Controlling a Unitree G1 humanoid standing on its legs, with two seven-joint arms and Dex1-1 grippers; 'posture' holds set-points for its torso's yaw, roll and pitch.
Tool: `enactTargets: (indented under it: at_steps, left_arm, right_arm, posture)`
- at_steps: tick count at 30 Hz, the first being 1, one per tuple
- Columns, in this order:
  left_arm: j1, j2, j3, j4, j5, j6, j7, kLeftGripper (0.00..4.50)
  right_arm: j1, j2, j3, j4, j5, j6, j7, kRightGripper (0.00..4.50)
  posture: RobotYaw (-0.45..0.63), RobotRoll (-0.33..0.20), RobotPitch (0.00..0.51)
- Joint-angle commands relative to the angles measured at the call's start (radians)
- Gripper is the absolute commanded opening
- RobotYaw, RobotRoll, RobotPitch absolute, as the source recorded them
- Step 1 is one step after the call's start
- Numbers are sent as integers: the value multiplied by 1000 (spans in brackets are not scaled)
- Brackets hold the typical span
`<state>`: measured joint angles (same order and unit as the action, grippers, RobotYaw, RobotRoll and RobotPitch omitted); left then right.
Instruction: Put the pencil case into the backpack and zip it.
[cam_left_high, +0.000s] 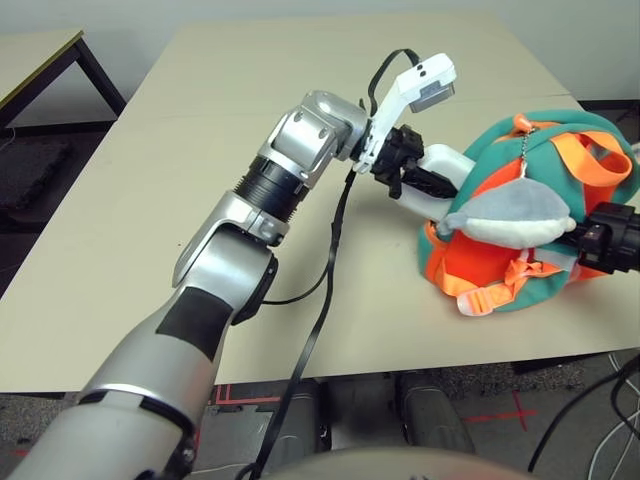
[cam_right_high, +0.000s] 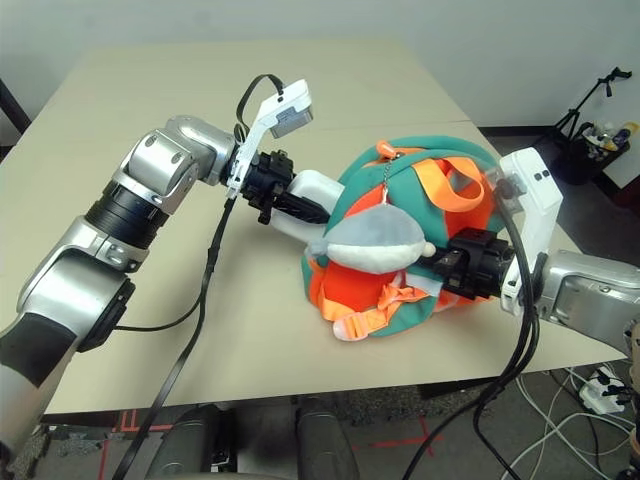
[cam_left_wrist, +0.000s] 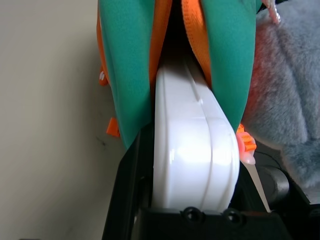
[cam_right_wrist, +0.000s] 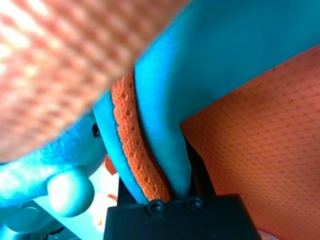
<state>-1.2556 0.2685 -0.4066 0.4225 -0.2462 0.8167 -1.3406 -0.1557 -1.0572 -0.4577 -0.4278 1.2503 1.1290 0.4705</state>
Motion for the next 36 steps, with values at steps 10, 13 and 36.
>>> enactTargets:
  at_steps: [10, 13, 36]
  left_arm:
    - [14, 175, 122, -203, -196, 239, -61, 4186]
    - [22, 181, 125, -186, -192, 218, -37, 3307]
    - [-9, 172, 124, -64, -85, 3, 54, 0]
  right_arm:
    - [-15, 38, 25, 18, -74, -17, 13, 142]
    - [-31, 43, 35, 24, -86, -15, 20, 142]
    - [-95, 64, 60, 35, -129, 0, 38, 142]
  posture:
    - [-54, 0, 79]
    - [-50, 0, 79]
    - [-53, 0, 52]
